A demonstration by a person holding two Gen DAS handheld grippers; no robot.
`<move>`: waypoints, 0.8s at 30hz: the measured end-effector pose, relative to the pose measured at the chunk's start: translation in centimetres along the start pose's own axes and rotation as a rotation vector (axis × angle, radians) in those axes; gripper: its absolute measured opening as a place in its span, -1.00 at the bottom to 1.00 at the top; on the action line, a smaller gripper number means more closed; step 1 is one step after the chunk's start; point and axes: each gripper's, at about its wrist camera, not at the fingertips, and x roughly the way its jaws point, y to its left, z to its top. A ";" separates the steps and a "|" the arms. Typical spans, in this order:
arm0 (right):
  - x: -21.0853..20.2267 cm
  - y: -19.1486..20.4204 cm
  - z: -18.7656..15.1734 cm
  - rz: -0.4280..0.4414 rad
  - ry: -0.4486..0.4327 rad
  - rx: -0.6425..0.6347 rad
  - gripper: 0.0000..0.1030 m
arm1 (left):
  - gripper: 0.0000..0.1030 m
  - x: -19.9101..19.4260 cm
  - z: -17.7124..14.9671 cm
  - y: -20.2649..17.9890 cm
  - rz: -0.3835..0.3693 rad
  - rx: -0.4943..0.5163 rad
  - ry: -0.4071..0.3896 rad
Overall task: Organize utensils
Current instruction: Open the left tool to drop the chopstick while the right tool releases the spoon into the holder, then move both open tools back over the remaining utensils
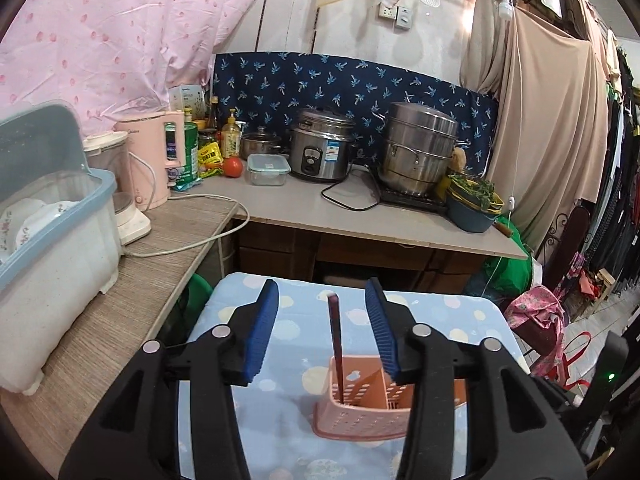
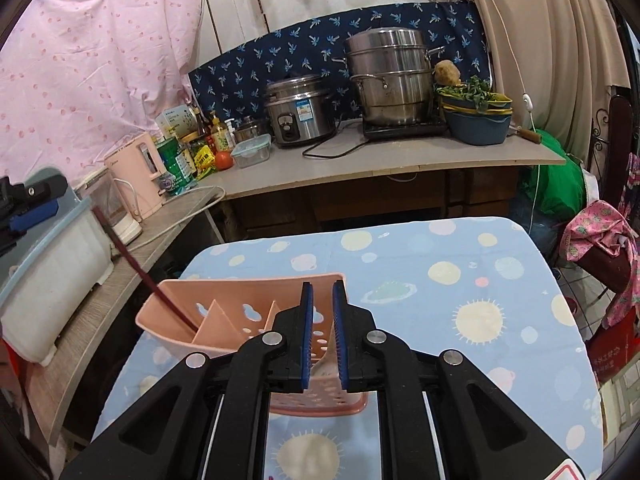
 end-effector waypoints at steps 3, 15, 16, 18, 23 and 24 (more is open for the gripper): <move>-2.5 -0.4 -1.1 0.007 0.004 0.007 -0.57 | -0.07 -1.8 -1.1 0.5 0.023 0.020 0.013; -12.0 -1.6 -11.7 -0.046 0.088 -0.014 -0.45 | -0.01 -6.6 -12.6 2.9 0.094 0.091 0.180; -12.5 -1.6 -12.7 -0.055 0.097 -0.017 -0.44 | -0.01 -6.9 -13.7 3.0 0.094 0.093 0.192; -13.4 -1.7 -14.6 -0.060 0.121 -0.019 -0.45 | -0.01 -7.5 -15.7 3.0 0.089 0.096 0.221; -14.9 -1.7 -19.3 -0.073 0.181 -0.028 -0.45 | -0.01 -8.8 -20.4 3.1 0.074 0.091 0.287; -15.1 -1.5 -20.1 -0.079 0.191 -0.036 -0.45 | 0.00 -8.9 -21.3 2.9 0.071 0.089 0.304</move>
